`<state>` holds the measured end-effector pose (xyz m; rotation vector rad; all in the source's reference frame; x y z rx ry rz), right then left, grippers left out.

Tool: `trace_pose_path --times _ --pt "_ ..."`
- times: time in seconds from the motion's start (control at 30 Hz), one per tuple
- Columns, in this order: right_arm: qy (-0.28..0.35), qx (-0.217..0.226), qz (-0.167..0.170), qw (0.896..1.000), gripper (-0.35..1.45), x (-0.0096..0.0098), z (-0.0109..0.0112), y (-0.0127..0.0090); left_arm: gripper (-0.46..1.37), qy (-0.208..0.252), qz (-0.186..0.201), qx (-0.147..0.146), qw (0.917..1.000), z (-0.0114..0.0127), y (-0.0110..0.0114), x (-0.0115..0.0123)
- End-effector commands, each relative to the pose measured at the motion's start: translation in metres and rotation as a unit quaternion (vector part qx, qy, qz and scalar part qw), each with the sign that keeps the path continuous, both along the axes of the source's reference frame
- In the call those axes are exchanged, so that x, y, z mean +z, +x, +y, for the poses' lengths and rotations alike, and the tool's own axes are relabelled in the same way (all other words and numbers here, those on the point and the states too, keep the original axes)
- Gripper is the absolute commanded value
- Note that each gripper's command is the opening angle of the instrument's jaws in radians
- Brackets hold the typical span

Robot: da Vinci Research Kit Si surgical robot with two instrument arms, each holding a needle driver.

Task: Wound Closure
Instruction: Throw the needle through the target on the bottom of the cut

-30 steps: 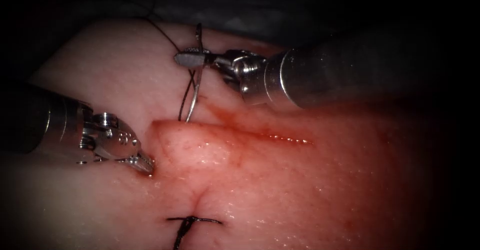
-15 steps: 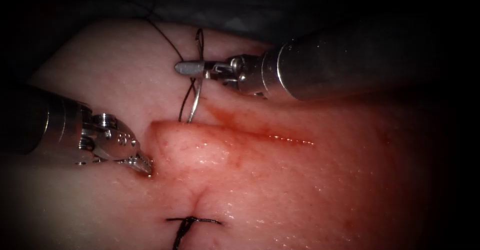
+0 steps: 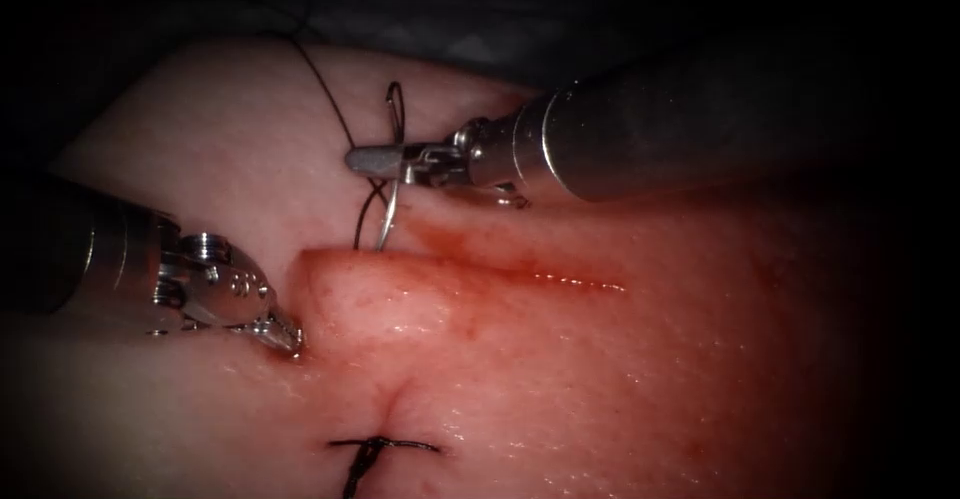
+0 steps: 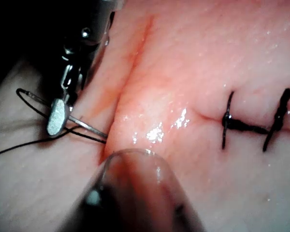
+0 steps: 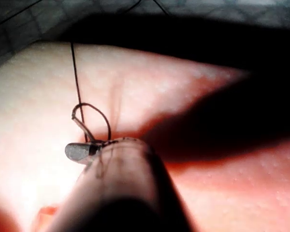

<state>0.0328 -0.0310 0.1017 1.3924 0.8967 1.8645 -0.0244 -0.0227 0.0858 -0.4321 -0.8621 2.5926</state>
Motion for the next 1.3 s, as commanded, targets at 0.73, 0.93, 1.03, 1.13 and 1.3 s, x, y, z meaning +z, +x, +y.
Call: trace_pose_path --times 0.73,0.93,1.03,1.13,1.3 --pt "0.097 -0.015 0.062 0.993 -0.35 -0.0014 -0.0069 0.0033 -0.35 0.005 -0.004 0.002 1.0000 0.0005 0.0000 0.0003" --pt "0.105 -0.028 0.065 0.992 -0.35 -0.0028 -0.0092 0.0041 -0.31 0.004 -0.004 0.003 1.0000 0.0006 0.0000 0.0005" --pt "0.112 -0.034 0.068 0.991 -0.35 -0.0035 -0.0100 0.0042 -0.30 0.004 -0.004 0.003 1.0000 0.0007 0.0000 0.0006" --pt "0.119 -0.039 0.065 0.990 -0.35 -0.0040 -0.0109 0.0043 -0.28 0.004 -0.004 0.003 1.0000 0.0007 0.0000 0.0006" --pt "0.127 -0.047 0.065 0.989 -0.35 -0.0046 -0.0124 0.0042 -0.26 0.004 -0.004 0.003 1.0000 0.0008 0.0000 0.0007"
